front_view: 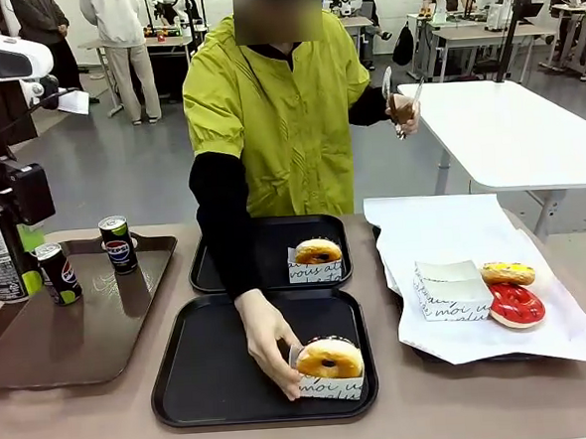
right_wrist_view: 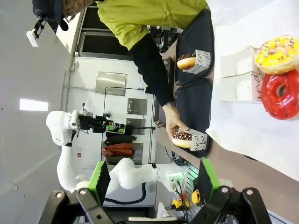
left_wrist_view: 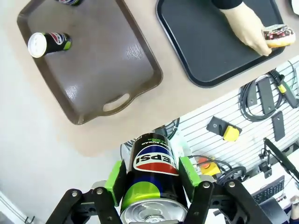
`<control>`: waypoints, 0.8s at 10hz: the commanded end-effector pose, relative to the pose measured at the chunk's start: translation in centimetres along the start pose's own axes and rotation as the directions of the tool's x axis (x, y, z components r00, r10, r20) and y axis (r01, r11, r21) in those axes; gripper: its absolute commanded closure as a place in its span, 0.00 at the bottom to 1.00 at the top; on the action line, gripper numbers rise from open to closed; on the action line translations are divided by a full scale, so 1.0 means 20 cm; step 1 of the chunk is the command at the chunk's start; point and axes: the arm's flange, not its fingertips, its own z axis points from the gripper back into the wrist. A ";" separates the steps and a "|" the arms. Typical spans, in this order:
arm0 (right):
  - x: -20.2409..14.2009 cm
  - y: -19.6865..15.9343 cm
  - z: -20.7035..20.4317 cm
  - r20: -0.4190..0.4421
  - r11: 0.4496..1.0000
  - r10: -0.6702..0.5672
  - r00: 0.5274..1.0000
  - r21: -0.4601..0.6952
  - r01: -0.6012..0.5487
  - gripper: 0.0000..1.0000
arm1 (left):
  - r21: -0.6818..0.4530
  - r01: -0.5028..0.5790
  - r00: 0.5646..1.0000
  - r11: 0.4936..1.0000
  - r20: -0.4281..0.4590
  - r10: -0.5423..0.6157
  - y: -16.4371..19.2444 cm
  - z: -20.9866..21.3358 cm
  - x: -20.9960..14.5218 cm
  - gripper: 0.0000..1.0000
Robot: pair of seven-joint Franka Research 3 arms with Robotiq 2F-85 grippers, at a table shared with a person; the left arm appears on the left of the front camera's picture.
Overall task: Set up donuts and drinks on trays.
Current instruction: Pick up one Pepsi coke and place it on the Flat Tray.
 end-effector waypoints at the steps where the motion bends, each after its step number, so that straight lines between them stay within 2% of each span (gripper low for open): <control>1: 0.01 0.00 0.00 0.013 1.000 0.010 1.000 0.012 -0.010 0.00 | 0.006 0.019 1.000 1.000 0.000 -0.019 -0.03 0.00 0.02 0.41; 5: 0.01 0.00 0.00 0.013 1.000 0.010 1.000 0.012 -0.010 0.00 | 0.003 0.013 1.000 1.000 -0.013 -0.013 -0.02 -0.02 0.02 0.41; 6: 0.01 0.00 0.00 0.013 1.000 0.010 1.000 0.012 -0.010 0.00 | -0.005 0.041 0.999 0.999 0.018 -0.041 -0.07 -0.07 0.16 0.41; 7: 0.01 0.00 0.00 0.013 1.000 0.010 1.000 0.012 -0.010 0.00 | 0.017 -0.011 0.998 1.000 0.067 0.010 -0.11 -0.14 0.30 0.41; 8: 0.01 0.00 0.00 0.013 1.000 0.010 1.000 0.012 -0.010 0.00 | 0.004 -0.005 0.998 1.000 0.066 0.004 -0.14 -0.17 0.49 0.41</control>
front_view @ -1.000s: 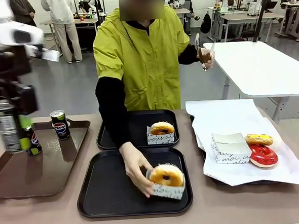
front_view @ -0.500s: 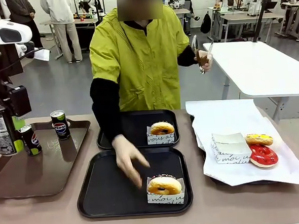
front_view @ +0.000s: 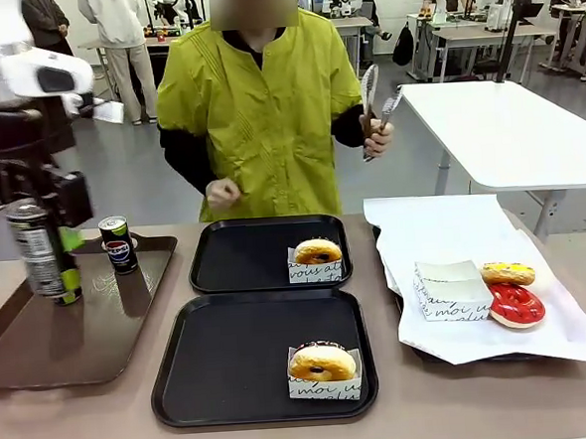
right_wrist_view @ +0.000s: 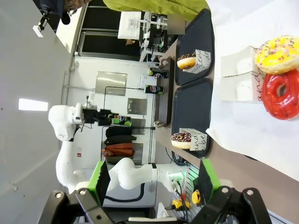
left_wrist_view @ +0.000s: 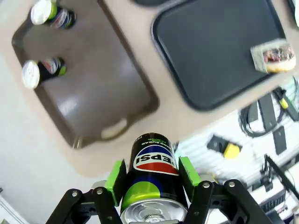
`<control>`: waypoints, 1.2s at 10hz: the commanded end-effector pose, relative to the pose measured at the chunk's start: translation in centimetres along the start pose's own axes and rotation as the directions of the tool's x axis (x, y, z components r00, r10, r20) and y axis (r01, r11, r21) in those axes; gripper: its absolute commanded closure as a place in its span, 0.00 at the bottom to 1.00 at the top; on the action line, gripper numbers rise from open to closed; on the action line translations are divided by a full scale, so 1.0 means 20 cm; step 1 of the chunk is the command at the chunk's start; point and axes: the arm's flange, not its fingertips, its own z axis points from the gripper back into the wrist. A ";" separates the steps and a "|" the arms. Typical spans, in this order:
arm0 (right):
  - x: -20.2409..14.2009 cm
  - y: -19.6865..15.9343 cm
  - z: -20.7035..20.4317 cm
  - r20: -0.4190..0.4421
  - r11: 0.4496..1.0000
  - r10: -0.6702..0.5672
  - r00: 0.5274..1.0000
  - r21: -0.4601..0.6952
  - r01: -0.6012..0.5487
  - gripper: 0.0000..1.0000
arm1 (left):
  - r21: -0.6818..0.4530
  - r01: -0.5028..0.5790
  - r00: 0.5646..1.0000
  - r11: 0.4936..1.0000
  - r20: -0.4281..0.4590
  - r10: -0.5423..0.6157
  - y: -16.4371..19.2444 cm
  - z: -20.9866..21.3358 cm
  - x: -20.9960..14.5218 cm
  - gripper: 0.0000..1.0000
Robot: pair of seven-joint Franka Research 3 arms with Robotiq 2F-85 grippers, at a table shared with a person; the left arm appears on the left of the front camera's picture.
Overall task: Set up donuts and drinks on trays.
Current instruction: Pick up one Pepsi coke and place it on the Flat Tray.
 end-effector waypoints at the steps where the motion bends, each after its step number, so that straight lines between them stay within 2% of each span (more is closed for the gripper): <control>1: 0.01 0.00 0.00 0.013 1.000 0.009 1.000 0.012 -0.009 0.00 | -0.012 -0.034 0.998 0.999 0.044 0.034 -0.05 -0.06 0.39 0.41; 2: 0.01 0.00 0.00 0.013 1.000 0.009 1.000 0.012 -0.009 0.00 | -0.004 -0.054 0.996 0.999 0.067 0.054 -0.08 -0.11 0.52 0.41; 3: 0.01 0.00 0.00 0.013 1.000 0.009 1.000 0.012 -0.009 0.00 | -0.024 -0.047 0.997 0.999 0.053 0.048 -0.10 -0.18 0.65 0.41; 5: 0.01 0.00 0.00 0.013 1.000 0.009 1.000 0.012 -0.009 0.00 | -0.098 -0.072 0.993 0.993 0.085 0.080 -0.08 -0.35 0.87 0.41; 7: 0.01 0.00 0.00 0.013 1.000 0.009 1.000 0.012 -0.009 0.00 | -0.072 -0.083 0.990 0.994 0.112 0.091 -0.05 -0.42 1.01 0.41; 8: 0.01 0.00 0.00 0.013 1.000 0.009 1.000 0.012 -0.009 0.00 | -0.108 -0.079 0.996 0.991 0.036 0.084 -0.03 -0.40 0.97 0.41; 9: 0.01 0.00 0.00 0.013 1.000 0.009 1.000 0.012 -0.009 0.00 | -0.100 -0.055 0.994 0.993 0.093 0.064 -0.05 -0.47 0.97 0.41; 12: 0.01 0.00 0.00 0.013 1.000 0.009 1.000 0.012 -0.009 0.00 | -0.106 -0.057 0.995 0.993 0.078 0.066 -0.04 -0.49 1.00 0.41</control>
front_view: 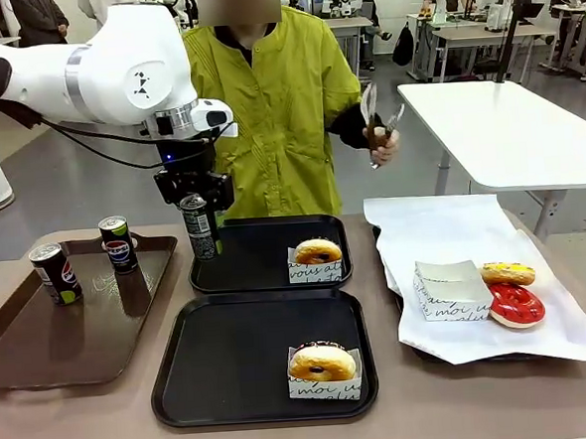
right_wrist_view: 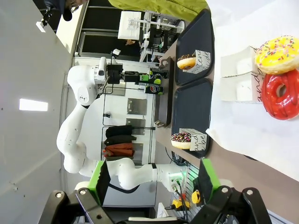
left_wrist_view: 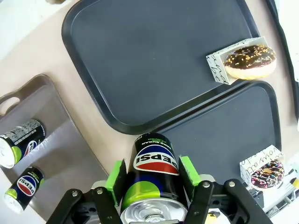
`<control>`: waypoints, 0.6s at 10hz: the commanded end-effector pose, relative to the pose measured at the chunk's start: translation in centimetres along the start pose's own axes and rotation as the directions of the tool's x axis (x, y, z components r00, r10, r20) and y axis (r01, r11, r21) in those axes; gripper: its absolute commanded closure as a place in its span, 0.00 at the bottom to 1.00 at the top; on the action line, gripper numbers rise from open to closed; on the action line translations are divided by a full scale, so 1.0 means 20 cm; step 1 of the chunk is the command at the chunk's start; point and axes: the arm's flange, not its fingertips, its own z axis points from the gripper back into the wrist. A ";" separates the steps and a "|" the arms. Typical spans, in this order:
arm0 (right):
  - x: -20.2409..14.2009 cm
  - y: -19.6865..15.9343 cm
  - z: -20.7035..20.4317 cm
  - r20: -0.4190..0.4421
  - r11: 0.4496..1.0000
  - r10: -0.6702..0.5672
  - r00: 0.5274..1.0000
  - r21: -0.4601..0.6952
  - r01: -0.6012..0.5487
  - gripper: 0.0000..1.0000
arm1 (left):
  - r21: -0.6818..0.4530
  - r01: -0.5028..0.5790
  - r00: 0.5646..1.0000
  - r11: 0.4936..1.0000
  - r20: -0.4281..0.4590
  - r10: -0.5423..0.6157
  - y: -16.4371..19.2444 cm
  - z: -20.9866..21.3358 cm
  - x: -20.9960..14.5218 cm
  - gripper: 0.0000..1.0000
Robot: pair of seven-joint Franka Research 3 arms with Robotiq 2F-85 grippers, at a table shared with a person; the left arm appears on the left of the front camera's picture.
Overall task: Set up donuts and drinks on trays.
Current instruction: Pick up one Pepsi coke and place it on the Flat Tray.
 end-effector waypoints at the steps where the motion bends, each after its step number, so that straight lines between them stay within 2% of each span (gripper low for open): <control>1: 0.01 0.00 0.00 0.012 1.000 0.009 1.000 0.012 -0.009 0.00 | -0.047 0.008 1.000 0.999 -0.002 -0.008 0.04 -0.09 0.09 0.41; 2: 0.01 0.00 0.00 0.012 1.000 0.009 1.000 0.012 -0.009 0.00 | -0.041 0.015 1.000 0.999 -0.020 -0.015 0.04 -0.13 0.16 0.41; 4: 0.01 0.00 0.00 0.012 1.000 0.009 1.000 0.012 -0.009 0.00 | -0.017 -0.007 1.000 1.000 0.018 0.008 0.02 -0.21 0.19 0.41; 6: 0.01 0.00 0.00 0.012 1.000 0.009 1.000 0.012 -0.009 0.00 | 0.012 0.002 1.000 1.000 0.014 -0.002 0.05 -0.31 0.29 0.41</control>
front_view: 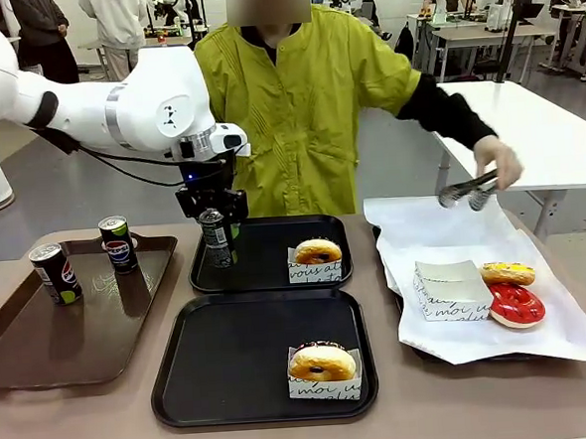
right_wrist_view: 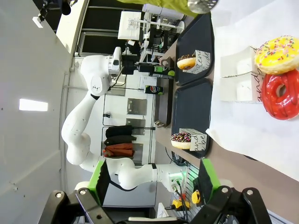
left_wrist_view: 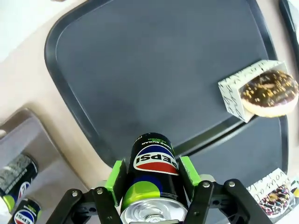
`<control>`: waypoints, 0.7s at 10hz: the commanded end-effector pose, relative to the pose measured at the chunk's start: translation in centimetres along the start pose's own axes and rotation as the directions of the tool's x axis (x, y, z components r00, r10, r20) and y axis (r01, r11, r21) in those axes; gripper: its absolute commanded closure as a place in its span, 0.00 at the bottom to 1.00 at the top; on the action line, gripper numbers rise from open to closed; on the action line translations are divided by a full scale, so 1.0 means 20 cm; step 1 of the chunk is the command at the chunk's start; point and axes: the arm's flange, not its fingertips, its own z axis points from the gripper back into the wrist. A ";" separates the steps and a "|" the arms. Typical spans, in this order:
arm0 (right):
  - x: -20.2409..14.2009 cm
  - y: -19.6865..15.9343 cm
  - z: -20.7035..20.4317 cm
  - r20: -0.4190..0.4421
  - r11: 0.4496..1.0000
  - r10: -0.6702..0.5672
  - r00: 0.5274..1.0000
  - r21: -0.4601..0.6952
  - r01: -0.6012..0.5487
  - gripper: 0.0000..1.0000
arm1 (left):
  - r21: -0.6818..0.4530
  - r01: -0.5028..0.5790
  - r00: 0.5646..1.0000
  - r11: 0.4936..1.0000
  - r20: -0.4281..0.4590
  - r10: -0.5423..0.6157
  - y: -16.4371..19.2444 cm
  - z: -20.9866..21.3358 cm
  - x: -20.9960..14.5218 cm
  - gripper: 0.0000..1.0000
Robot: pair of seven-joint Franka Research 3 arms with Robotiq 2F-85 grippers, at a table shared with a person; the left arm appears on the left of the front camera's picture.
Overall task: Set up donuts and drinks on trays.
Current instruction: Pick up one Pepsi coke and place it on the Flat Tray.
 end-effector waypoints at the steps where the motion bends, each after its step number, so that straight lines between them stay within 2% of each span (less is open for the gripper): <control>1: 0.01 0.00 0.00 0.011 1.000 0.009 1.000 0.012 -0.009 0.00 | 0.053 -0.021 0.999 0.998 0.047 0.018 0.01 -0.04 0.03 0.41; 4: 0.01 0.00 0.00 0.011 1.000 0.009 1.000 0.012 -0.009 0.00 | 0.113 0.006 0.999 0.994 0.047 -0.012 0.00 -0.13 0.06 0.41; 5: 0.01 0.00 0.00 0.011 1.000 0.009 1.000 0.012 -0.009 0.00 | 0.124 0.010 0.999 0.992 0.050 -0.017 0.00 -0.15 0.06 0.32; 6: 0.01 0.00 0.00 0.011 1.000 0.009 1.000 0.012 -0.009 0.00 | 0.127 0.014 0.999 0.992 0.042 -0.020 0.01 -0.15 0.07 0.00; 7: 0.01 0.00 0.00 0.011 1.000 0.009 1.000 0.012 -0.009 0.00 | 0.128 0.005 0.999 0.992 0.038 -0.010 0.02 -0.16 0.05 0.00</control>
